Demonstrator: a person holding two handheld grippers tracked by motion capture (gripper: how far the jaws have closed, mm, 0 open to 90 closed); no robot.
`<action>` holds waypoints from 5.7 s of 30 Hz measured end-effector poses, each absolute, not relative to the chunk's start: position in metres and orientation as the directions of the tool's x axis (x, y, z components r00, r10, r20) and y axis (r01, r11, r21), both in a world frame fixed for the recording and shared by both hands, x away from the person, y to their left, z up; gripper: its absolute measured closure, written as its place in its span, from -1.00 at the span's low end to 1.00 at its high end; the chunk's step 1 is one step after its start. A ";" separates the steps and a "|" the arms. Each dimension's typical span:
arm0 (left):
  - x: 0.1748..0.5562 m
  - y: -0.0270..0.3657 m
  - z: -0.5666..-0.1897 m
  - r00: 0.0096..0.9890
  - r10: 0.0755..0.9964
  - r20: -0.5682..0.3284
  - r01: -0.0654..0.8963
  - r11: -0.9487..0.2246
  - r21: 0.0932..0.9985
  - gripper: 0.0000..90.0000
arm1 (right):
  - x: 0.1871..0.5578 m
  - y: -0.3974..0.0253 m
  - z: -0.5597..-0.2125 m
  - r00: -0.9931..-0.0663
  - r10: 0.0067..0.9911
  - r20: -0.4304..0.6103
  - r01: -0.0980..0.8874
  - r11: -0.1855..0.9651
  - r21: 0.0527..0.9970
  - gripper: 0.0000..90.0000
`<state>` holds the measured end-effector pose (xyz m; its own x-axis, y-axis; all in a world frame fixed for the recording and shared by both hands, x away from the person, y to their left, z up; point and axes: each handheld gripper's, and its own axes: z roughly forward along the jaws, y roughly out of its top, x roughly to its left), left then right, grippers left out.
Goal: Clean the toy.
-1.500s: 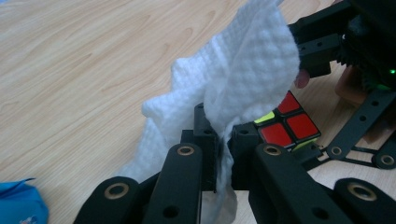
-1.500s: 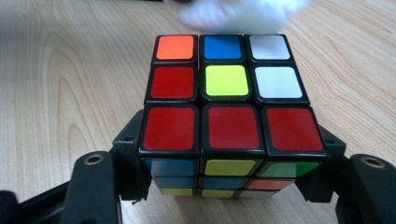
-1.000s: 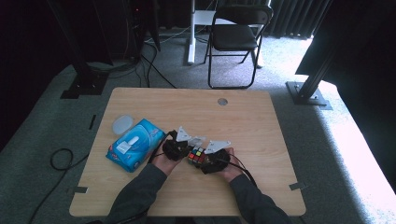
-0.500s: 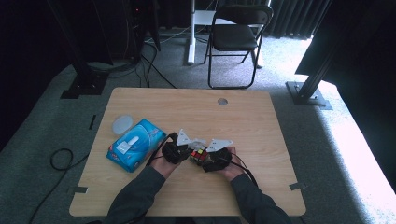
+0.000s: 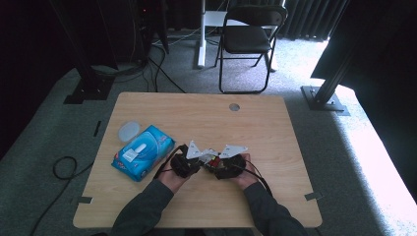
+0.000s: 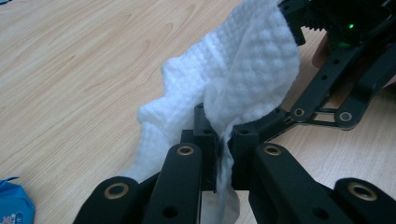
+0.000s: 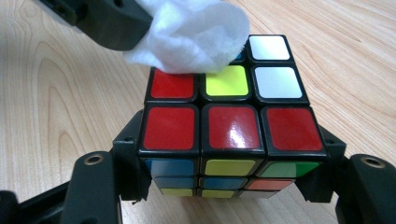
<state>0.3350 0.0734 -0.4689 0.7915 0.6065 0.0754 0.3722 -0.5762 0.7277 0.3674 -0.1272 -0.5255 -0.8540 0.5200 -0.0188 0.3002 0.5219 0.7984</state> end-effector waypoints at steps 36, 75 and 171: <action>0.354 0.060 -0.470 0.774 0.631 0.060 0.395 -0.554 0.732 0.89 | 0.359 -0.114 -0.529 -0.894 0.448 -0.018 0.263 0.556 0.789 -0.25; 0.352 0.091 -0.470 0.760 0.649 0.031 0.411 -0.517 0.751 0.88 | 0.367 -0.128 -0.525 -0.854 0.520 -0.008 0.304 0.512 0.803 -0.25; 0.358 0.094 -0.474 0.792 0.607 -0.071 0.431 -0.472 0.769 0.89 | 0.366 -0.135 -0.520 -0.849 0.529 -0.014 0.286 0.482 0.828 -0.25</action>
<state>0.3578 0.0941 -0.4735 0.7918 0.6065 -0.0715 0.4308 -0.4718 0.7693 0.3663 -0.1355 -0.5196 -0.8486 0.5288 -0.0144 0.2864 0.4823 0.8279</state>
